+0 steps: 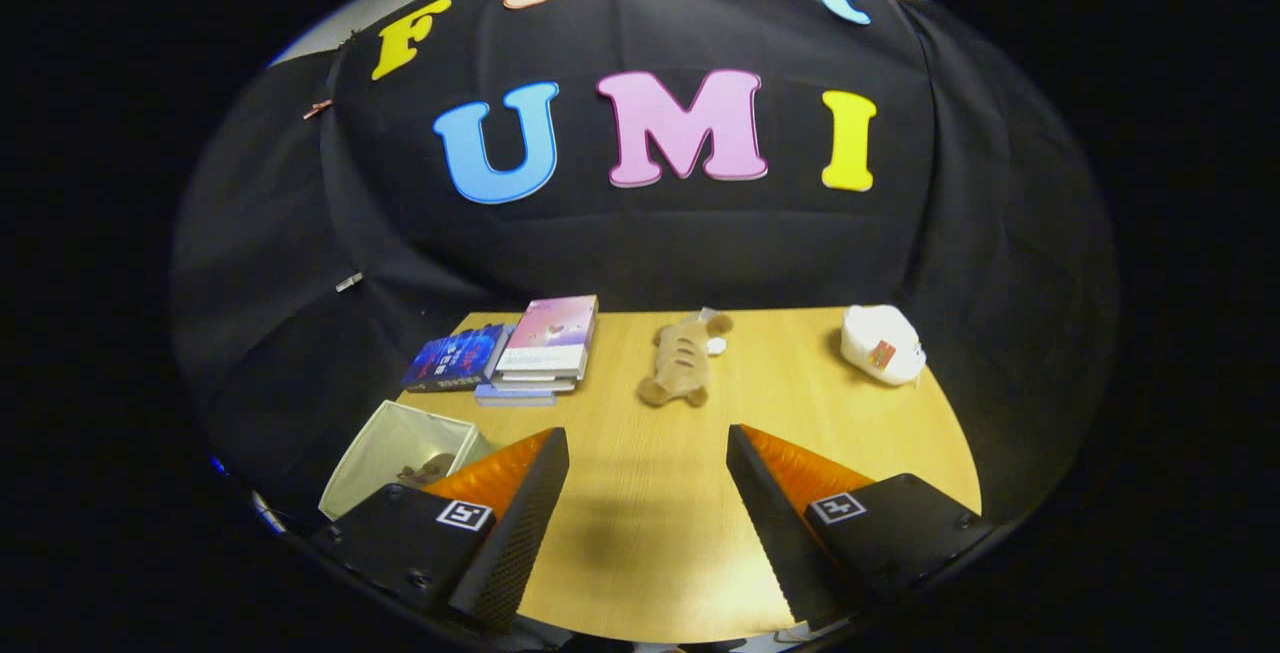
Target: Open the storage box then place both shoes into the box .Put the left shoe in first, then the right shoe, with the right side of both shoes facing outward in a uniform manner.
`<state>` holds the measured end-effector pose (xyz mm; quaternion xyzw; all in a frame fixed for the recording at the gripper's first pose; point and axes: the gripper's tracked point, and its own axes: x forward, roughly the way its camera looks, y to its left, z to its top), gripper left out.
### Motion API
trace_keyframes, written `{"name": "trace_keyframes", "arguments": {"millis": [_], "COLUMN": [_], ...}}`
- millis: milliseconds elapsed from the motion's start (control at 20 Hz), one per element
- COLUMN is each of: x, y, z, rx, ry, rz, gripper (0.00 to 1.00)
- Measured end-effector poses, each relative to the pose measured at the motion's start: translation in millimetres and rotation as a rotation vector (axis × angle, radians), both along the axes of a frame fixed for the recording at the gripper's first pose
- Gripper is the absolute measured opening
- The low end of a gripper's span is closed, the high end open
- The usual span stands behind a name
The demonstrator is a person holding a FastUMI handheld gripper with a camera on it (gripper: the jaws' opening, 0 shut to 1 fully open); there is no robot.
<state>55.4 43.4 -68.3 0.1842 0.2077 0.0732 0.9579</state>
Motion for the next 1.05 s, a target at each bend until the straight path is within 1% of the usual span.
{"name": "trace_keyframes", "arguments": {"millis": [200,350,500,650,800,1050], "x": [-3.5,-12.9,-27.4,-41.5,-48.1,-52.2], "y": [-24.0,-41.3,-47.9,-55.7,-48.2,-46.7], "z": [41.0,66.6,80.0,89.1,84.1,89.4], "rx": [-0.054,-0.148,-0.231,-0.262,-0.290,-0.287], "ry": [-0.178,-0.295,-0.368,-0.409,-0.405,-0.413], "rz": [-0.070,-0.115,-0.147,-0.153,-0.130,-0.122], "gripper": [0.99,0.99,0.96,0.98,0.98,0.98]}}
